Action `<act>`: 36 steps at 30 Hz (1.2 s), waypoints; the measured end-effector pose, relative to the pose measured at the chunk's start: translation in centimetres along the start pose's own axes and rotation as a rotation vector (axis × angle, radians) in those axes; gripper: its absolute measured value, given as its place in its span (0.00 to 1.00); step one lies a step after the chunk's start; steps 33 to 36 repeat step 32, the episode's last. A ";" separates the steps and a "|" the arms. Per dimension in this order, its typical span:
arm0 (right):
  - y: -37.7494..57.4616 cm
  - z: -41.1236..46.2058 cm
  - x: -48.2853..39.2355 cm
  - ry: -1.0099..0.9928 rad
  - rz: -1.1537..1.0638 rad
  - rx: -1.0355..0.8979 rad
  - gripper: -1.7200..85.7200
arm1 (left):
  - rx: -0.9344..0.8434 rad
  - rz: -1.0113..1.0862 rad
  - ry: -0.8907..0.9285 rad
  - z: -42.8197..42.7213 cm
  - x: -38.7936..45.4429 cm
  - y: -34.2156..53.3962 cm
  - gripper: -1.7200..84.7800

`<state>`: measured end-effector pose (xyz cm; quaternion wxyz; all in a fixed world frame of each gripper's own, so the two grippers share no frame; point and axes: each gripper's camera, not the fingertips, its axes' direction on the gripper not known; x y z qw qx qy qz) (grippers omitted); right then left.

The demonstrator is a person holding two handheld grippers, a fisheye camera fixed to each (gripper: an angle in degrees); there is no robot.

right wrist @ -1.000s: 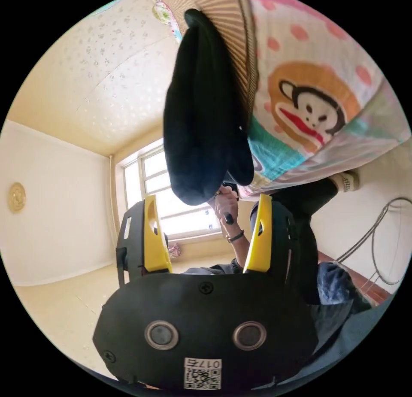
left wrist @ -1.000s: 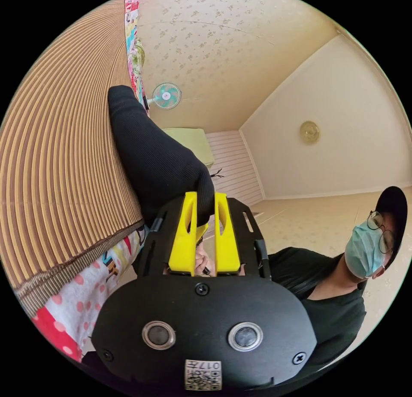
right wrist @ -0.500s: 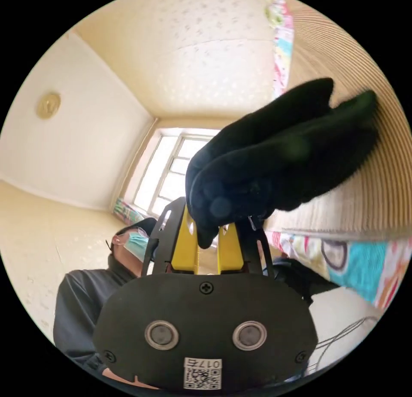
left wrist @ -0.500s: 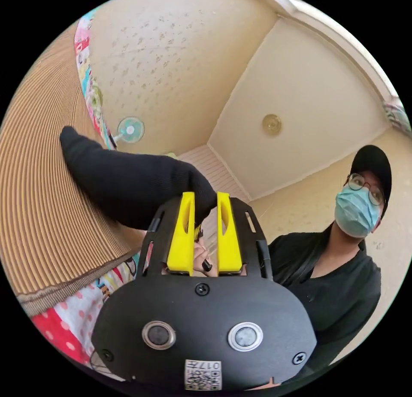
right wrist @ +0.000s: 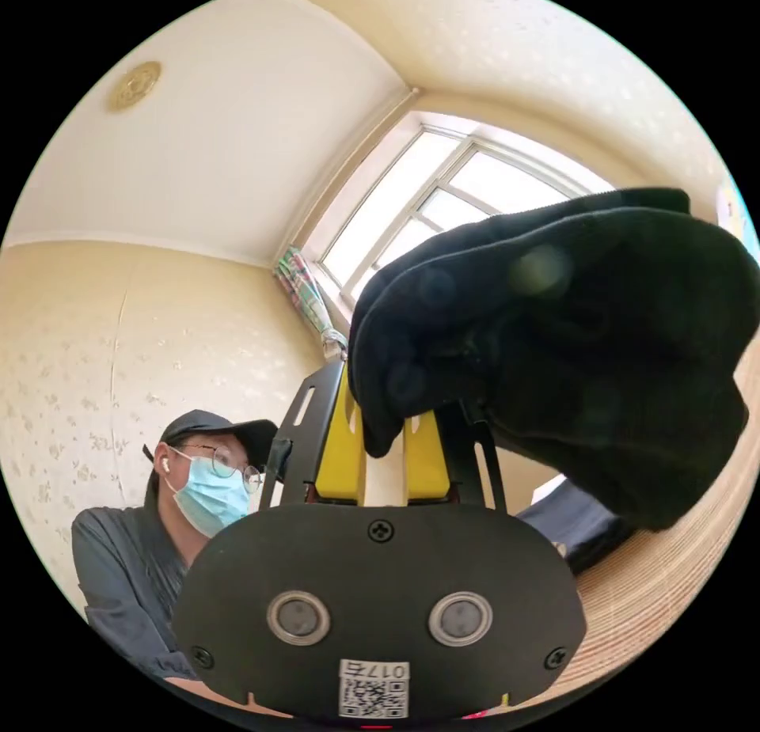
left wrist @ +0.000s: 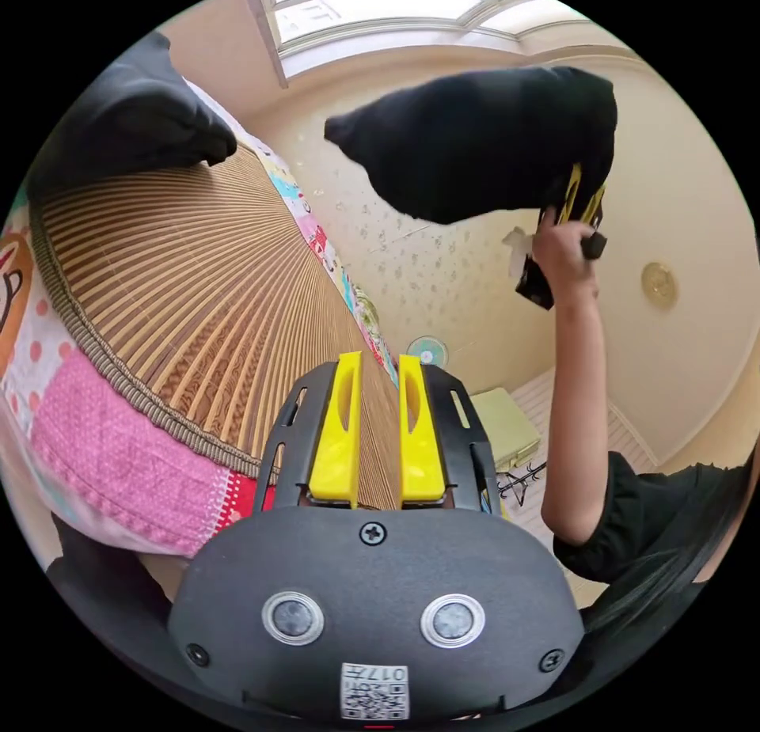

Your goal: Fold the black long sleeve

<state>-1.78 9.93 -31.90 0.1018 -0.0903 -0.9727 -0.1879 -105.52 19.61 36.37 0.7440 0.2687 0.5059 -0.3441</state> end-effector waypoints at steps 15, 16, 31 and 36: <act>19.7 3.7 5.0 -0.201 0.459 -0.239 0.07 | -0.267 -0.114 -0.073 7.6 -2.0 1.5 0.10; 19.5 0.3 1.8 -0.100 0.343 -0.206 0.06 | -0.275 -0.097 -0.100 8.1 -1.5 1.8 0.10; 36.7 -20.1 -36.8 1.895 -0.094 0.297 0.10 | -0.430 0.333 -0.259 19.3 5.1 10.7 0.06; 36.6 -20.7 -37.2 1.929 -0.072 0.310 0.11 | -0.429 0.331 -0.266 19.3 5.0 10.8 0.05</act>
